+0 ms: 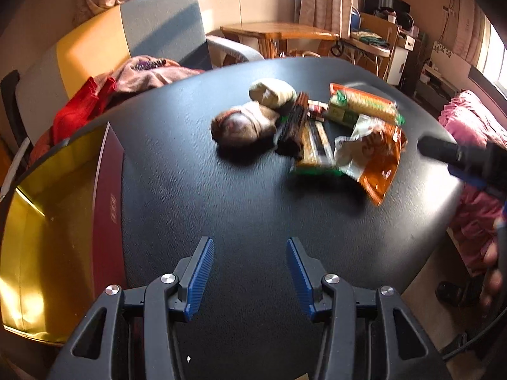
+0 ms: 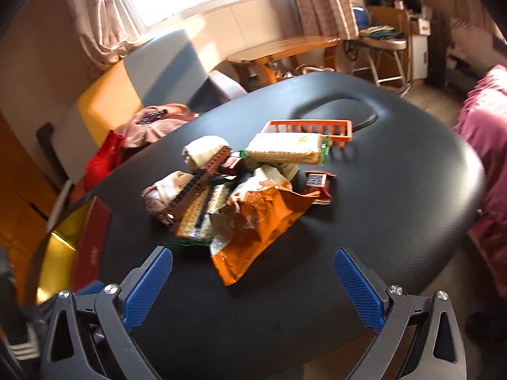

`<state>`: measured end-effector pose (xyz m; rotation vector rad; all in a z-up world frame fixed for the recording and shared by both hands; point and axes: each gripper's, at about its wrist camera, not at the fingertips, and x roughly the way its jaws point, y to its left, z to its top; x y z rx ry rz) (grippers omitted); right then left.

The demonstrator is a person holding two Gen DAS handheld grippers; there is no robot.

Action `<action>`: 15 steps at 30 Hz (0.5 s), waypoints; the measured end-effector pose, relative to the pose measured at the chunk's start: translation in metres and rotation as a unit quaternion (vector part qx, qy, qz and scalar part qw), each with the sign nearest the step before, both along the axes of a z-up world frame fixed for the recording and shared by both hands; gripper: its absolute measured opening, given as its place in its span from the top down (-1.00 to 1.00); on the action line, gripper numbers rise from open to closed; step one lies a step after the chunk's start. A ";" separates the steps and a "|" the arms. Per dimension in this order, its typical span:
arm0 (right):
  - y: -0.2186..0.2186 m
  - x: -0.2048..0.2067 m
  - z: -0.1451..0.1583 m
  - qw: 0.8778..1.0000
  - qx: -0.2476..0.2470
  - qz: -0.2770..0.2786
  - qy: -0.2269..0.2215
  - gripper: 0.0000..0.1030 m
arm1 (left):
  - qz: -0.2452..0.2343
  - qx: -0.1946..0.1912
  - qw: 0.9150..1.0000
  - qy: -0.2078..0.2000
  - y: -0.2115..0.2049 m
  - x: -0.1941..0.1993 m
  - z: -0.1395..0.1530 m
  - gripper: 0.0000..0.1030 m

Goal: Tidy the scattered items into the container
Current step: 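Move both tools over the scattered snacks on the table, then grasp the brown brick bar with the left tool while the right tool approaches the orange chip bag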

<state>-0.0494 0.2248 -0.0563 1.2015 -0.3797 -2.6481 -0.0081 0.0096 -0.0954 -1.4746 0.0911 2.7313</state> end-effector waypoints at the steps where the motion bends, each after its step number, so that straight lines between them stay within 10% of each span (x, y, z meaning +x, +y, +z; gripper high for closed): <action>1: -0.001 -0.005 0.001 1.000 -0.001 0.006 0.003 -1.00 | -0.002 0.000 1.000 -0.006 0.000 0.000 -0.005 0.06; 15: -0.054 -0.095 0.006 0.993 -0.040 0.104 -0.028 -1.00 | -0.004 0.019 0.999 -0.030 -0.009 -0.001 -0.032 -0.11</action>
